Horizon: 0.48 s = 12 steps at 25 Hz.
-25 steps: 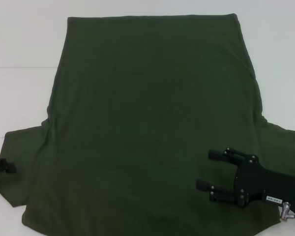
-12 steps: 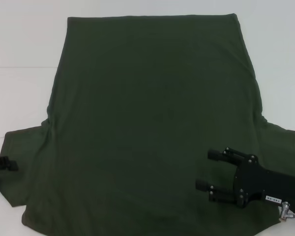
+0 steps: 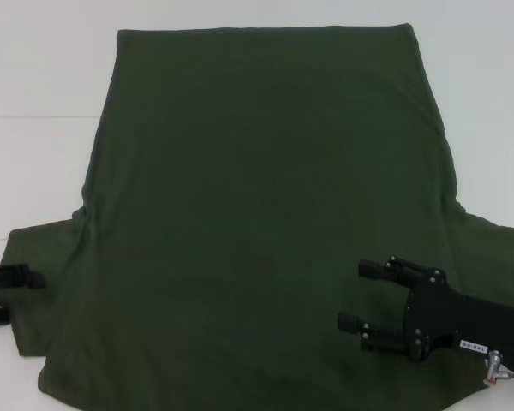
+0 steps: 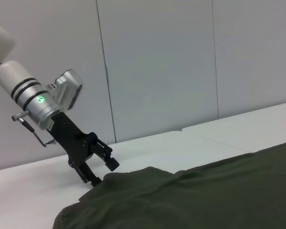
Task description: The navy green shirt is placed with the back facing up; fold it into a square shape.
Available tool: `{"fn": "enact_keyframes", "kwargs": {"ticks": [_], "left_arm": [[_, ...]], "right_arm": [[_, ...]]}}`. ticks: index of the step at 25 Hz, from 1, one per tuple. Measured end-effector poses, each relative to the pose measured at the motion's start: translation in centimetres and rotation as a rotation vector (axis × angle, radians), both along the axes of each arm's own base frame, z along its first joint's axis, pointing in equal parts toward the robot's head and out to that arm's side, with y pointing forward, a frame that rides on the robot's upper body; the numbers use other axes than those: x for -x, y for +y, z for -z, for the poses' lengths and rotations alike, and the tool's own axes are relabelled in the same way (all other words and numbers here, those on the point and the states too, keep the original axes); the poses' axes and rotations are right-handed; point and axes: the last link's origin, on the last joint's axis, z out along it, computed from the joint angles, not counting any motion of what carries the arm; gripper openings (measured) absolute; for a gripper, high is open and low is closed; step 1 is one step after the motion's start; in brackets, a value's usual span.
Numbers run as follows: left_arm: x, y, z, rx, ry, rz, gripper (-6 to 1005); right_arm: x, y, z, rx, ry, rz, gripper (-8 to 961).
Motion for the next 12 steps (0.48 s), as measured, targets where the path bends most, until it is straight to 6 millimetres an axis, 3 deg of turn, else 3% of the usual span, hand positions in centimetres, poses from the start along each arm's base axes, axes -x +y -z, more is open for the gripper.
{"fn": "enact_keyframes", "kwargs": {"ticks": [12], "left_arm": [[-0.91,0.98,0.42,0.009,0.003,0.032,920]], "right_arm": [[0.08,-0.10,0.23,0.006,0.006,0.000,867]]}}
